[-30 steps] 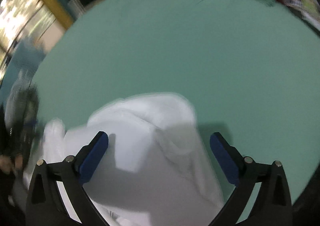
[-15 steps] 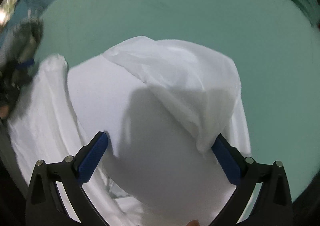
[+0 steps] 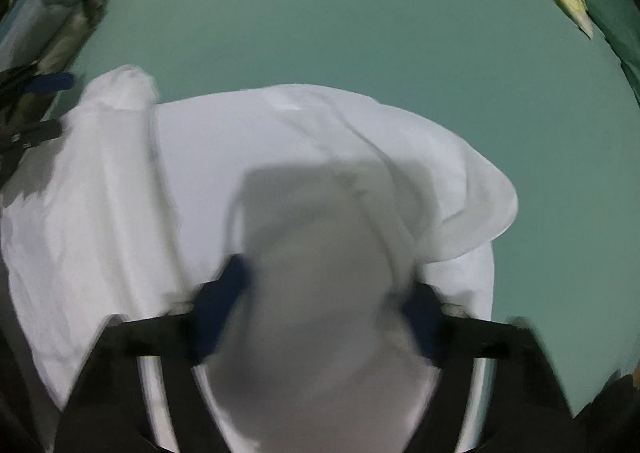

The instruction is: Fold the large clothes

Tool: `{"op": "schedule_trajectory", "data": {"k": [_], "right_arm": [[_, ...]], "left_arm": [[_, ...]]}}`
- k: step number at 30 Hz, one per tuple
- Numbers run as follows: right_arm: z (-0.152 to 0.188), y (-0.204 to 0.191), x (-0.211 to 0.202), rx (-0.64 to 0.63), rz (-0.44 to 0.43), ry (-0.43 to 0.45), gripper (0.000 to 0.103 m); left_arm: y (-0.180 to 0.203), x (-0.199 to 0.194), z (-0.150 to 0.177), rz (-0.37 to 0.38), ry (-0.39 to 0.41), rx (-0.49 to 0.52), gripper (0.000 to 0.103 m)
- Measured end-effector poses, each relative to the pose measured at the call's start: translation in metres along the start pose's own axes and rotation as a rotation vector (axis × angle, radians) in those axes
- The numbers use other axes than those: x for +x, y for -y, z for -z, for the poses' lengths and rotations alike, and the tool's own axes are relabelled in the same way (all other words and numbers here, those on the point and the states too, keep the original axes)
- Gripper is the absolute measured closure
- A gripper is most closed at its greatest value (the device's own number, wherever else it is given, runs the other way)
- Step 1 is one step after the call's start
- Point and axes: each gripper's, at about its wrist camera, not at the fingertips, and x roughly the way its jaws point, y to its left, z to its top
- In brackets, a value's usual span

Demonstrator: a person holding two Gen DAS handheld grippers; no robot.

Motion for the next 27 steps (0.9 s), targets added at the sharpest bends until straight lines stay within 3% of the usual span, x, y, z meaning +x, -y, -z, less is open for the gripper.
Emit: {"op": "schedule_trajectory", "data": {"k": [2,4,5,7,8,9,11,12,14,18,20,22,27], "right_arm": [[0.002,-0.017,-0.005,-0.041,0.032,-0.005,0.067],[0.002,-0.046,-0.011,-0.112,0.144,0.001,0.075],[0.002,-0.055,-0.013,-0.135,0.194,0.005,0.075],[0.006,-0.082,-0.02,-0.185,0.395,0.044,0.076],[0.01,-0.097,-0.022,-0.214,0.51,0.059,0.076],[0.018,-0.115,-0.022,-0.256,0.692,0.083,0.076],[0.032,-0.144,-0.015,-0.297,0.906,0.103,0.075],[0.041,-0.163,-0.009,-0.301,0.986,0.127,0.073],[0.054,-0.19,0.004,-0.289,1.056,0.13,0.069],[0.085,-0.234,0.017,-0.228,1.01,0.149,0.061],[0.098,-0.239,0.005,-0.175,0.969,0.175,0.04],[0.101,-0.25,-0.003,-0.118,0.905,0.199,0.034],[0.155,-0.224,-0.011,0.033,0.691,0.194,0.034]], "left_arm": [[0.001,-0.002,0.0,-0.003,-0.004,-0.005,0.044],[0.002,-0.008,-0.002,0.009,0.009,-0.006,0.044],[0.002,-0.01,-0.002,0.011,0.015,-0.007,0.044],[0.001,-0.016,-0.001,0.016,0.03,-0.007,0.044],[0.001,-0.018,0.0,0.017,0.035,-0.007,0.044],[0.0,-0.02,0.001,0.016,0.037,-0.005,0.044],[0.0,-0.022,0.002,0.012,0.038,-0.005,0.044],[-0.002,-0.024,0.002,0.013,0.04,-0.009,0.044],[-0.004,-0.028,0.004,0.015,0.046,-0.013,0.044],[-0.003,-0.037,0.01,0.03,0.059,-0.02,0.044],[-0.002,-0.04,0.01,0.039,0.062,-0.02,0.044],[0.0,-0.043,0.011,0.042,0.066,-0.015,0.044],[0.008,-0.04,0.009,0.084,0.067,-0.01,0.044]]}}
